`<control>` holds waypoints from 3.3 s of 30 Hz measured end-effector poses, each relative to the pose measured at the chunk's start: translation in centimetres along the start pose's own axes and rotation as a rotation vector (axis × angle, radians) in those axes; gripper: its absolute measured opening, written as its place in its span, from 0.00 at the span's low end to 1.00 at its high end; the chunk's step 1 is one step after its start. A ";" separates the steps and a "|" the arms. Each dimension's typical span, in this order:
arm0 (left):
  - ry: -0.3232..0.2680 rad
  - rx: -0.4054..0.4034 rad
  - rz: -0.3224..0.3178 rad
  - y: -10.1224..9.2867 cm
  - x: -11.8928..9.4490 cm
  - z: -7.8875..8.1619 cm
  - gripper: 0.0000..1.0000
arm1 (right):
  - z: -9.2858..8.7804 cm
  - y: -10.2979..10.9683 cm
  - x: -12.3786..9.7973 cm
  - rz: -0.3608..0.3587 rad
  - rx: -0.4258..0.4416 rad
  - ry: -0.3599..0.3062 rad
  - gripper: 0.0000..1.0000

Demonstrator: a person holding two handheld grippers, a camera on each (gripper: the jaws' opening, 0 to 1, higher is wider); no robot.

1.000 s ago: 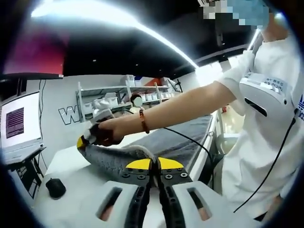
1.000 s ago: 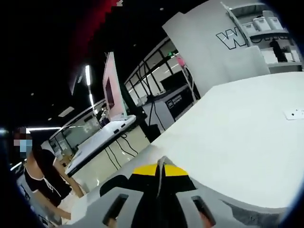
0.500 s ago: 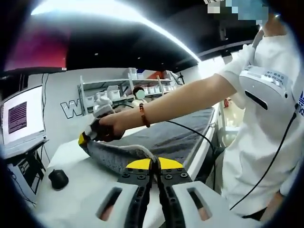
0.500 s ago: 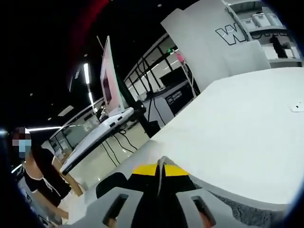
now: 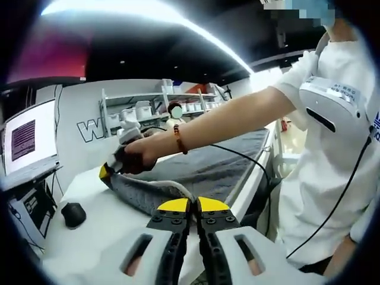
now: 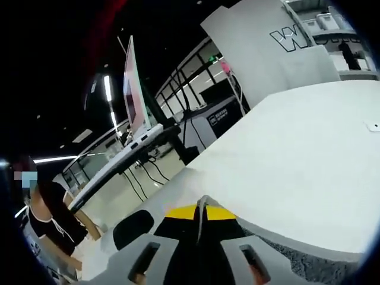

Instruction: Open the folded towel by lifting each exposed corner and separating the folded layers until the towel lies flat within the target outline without major curled edges

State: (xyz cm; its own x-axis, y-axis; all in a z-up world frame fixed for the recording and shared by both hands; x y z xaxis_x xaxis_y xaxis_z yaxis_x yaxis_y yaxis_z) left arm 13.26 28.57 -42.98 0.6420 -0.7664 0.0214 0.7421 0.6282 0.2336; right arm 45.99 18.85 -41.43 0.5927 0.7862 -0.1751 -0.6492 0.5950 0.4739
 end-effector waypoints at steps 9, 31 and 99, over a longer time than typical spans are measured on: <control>0.016 -0.006 0.009 0.0 -0.3 -0.4 0.03 | -0.6 0.2 0.0 0.020 -0.023 0.004 0.02; 0.020 -0.017 0.142 1.0 -2.3 -0.8 0.13 | -1.0 1.7 1.1 0.107 -0.083 -0.008 0.19; -0.045 -0.122 0.170 2.3 5.0 1.8 0.42 | -1.3 0.6 -10.7 0.107 -0.378 -0.071 0.54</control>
State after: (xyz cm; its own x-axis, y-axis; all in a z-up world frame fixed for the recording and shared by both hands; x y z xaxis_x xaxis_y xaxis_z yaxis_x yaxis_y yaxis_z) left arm 17.81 25.97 -40.58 0.7527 -0.6516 0.0941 0.6435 0.7584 0.1040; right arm 38.60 11.02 -40.38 0.5349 0.8416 -0.0754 -0.8311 0.5401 0.1326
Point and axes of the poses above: the point that each gripper's makers call its tool centre point, and the gripper's own axes: x roughly forward along the fingers, y roughly to its left, z roughly out of its top, the point moved 9 cm from there along -x, roughly backward along the fingers, and after that the axes turned 8 degrees about -y, right-handed, at the moved point
